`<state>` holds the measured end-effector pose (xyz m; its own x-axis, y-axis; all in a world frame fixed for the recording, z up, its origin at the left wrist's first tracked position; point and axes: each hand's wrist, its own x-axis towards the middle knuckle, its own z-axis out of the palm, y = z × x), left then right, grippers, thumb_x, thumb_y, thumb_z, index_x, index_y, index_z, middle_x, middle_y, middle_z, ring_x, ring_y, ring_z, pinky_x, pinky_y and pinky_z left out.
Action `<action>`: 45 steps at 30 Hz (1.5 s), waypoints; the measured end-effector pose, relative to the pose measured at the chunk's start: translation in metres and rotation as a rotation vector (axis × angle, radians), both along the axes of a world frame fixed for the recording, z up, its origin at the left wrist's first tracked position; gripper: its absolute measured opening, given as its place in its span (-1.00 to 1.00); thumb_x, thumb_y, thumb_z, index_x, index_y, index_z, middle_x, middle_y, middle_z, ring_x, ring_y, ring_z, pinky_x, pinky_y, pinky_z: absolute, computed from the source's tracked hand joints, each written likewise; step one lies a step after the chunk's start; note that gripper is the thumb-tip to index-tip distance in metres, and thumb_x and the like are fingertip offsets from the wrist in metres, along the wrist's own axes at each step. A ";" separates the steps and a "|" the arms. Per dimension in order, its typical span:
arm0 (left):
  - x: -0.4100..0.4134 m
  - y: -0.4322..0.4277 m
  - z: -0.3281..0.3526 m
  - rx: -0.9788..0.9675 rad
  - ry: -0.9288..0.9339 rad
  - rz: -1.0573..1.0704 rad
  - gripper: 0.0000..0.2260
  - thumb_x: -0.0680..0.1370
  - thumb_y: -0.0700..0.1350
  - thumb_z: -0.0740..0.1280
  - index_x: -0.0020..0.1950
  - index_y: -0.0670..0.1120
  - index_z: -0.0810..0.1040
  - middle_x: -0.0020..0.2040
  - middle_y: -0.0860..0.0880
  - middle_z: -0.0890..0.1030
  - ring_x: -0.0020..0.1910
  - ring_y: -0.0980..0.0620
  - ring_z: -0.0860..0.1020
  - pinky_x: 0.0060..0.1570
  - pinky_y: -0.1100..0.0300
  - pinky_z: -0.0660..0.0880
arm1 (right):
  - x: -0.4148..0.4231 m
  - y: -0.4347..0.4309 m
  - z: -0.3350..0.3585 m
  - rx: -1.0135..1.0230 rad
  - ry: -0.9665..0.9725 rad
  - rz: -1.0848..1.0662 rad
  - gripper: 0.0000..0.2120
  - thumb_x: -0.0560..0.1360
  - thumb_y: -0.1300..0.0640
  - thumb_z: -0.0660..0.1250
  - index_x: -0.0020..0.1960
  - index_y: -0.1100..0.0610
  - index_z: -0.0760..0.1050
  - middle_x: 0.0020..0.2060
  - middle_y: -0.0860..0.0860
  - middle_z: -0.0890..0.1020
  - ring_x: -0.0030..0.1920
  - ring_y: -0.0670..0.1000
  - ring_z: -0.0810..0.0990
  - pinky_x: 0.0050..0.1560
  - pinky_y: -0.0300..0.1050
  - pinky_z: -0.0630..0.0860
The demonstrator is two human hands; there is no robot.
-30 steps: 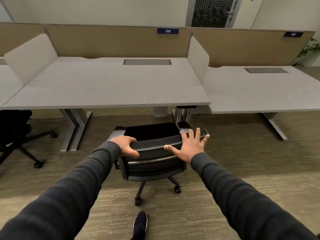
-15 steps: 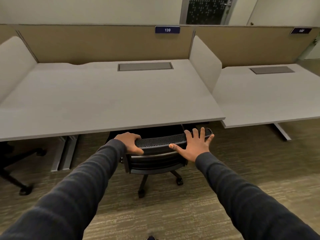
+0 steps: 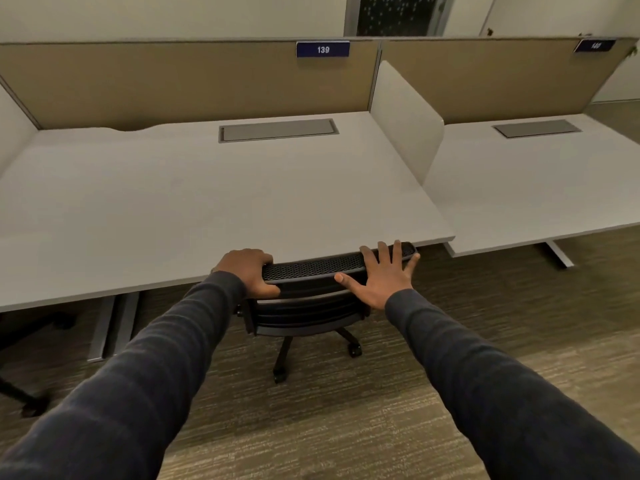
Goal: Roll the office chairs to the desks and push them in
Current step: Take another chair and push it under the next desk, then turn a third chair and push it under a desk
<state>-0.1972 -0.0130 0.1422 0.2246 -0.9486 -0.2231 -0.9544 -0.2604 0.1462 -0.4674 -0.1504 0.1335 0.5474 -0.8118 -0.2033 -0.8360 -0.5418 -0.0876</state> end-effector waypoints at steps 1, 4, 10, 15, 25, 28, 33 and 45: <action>0.000 0.001 -0.001 -0.012 -0.026 -0.014 -0.49 0.21 0.38 0.24 -0.01 0.10 0.55 -0.15 0.10 0.53 -0.16 0.03 0.50 -0.15 0.10 0.48 | 0.000 -0.001 -0.001 0.001 -0.001 0.004 0.14 0.21 -0.71 -0.30 0.61 -0.07 -0.03 0.61 0.12 -0.07 0.56 0.29 -0.31 0.33 0.54 -0.42; -0.004 0.004 -0.004 -0.044 -0.073 -0.024 -0.47 0.24 0.37 0.22 0.04 0.07 0.55 -0.11 0.06 0.53 -0.12 0.01 0.47 -0.15 0.10 0.41 | -0.004 -0.001 -0.003 0.001 0.004 0.019 0.06 0.28 -0.67 -0.25 0.62 -0.09 -0.10 0.61 0.11 -0.15 0.55 0.27 -0.36 0.33 0.48 -0.44; -0.042 0.014 -0.016 -0.153 -0.162 0.084 -0.38 0.40 0.29 0.28 0.36 -0.01 0.40 0.25 -0.08 0.52 0.22 -0.10 0.44 0.22 -0.05 0.37 | -0.035 0.017 -0.011 -0.049 -0.054 0.062 -0.11 0.45 -0.55 -0.12 0.61 -0.10 -0.23 0.59 0.10 -0.29 0.54 0.23 -0.39 0.42 0.36 -0.40; -0.121 0.031 -0.035 -0.275 -0.160 0.120 -0.05 0.43 0.29 0.25 0.63 -0.08 -0.15 0.63 -0.18 -0.14 0.59 -0.18 -0.19 0.53 -0.20 -0.18 | -0.086 0.060 -0.018 -0.046 -0.111 0.043 -0.16 0.50 -0.48 -0.06 0.61 -0.09 -0.24 0.59 0.13 -0.29 0.56 0.24 -0.34 0.45 0.34 -0.34; -0.353 0.063 -0.059 -0.222 -0.016 -0.095 -0.07 0.49 0.28 0.22 0.62 -0.10 -0.22 0.62 -0.14 -0.24 0.58 -0.12 -0.29 0.52 -0.18 -0.25 | -0.269 0.162 -0.028 -0.016 -0.172 -0.134 -0.17 0.51 -0.47 -0.03 0.62 -0.09 -0.15 0.61 0.16 -0.19 0.58 0.29 -0.17 0.51 0.37 -0.17; -0.423 0.067 -0.062 -0.205 0.004 -0.194 -0.08 0.50 0.29 0.22 0.62 -0.08 -0.24 0.62 -0.12 -0.24 0.58 -0.09 -0.29 0.53 -0.17 -0.25 | -0.334 0.187 -0.030 -0.032 -0.186 -0.189 -0.18 0.52 -0.46 -0.02 0.62 -0.09 -0.14 0.61 0.17 -0.17 0.59 0.28 -0.13 0.51 0.36 -0.13; -0.534 0.070 -0.067 -0.128 0.035 -0.377 -0.10 0.50 0.21 0.23 0.61 -0.06 -0.25 0.63 -0.11 -0.21 0.59 -0.10 -0.24 0.54 -0.17 -0.21 | -0.440 0.220 -0.029 -0.029 -0.210 -0.296 -0.17 0.51 -0.45 -0.01 0.63 -0.07 -0.12 0.61 0.17 -0.17 0.59 0.25 -0.14 0.54 0.31 -0.07; -0.775 0.054 -0.040 -0.190 0.246 -0.633 -0.13 0.55 0.16 0.32 0.63 -0.05 -0.18 0.64 -0.04 -0.20 0.59 -0.02 -0.24 0.55 -0.07 -0.19 | -0.620 0.251 0.031 -0.125 -0.123 -0.414 -0.14 0.52 -0.40 0.13 0.60 0.11 0.02 0.58 0.17 0.12 0.58 0.18 0.07 0.53 0.21 0.12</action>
<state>-0.9722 0.0412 0.1026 -0.4190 -0.9079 -0.0140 -0.8476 0.3855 0.3646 -1.0874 0.1003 0.1647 0.1856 -0.9817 -0.0436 -0.9720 -0.1769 -0.1548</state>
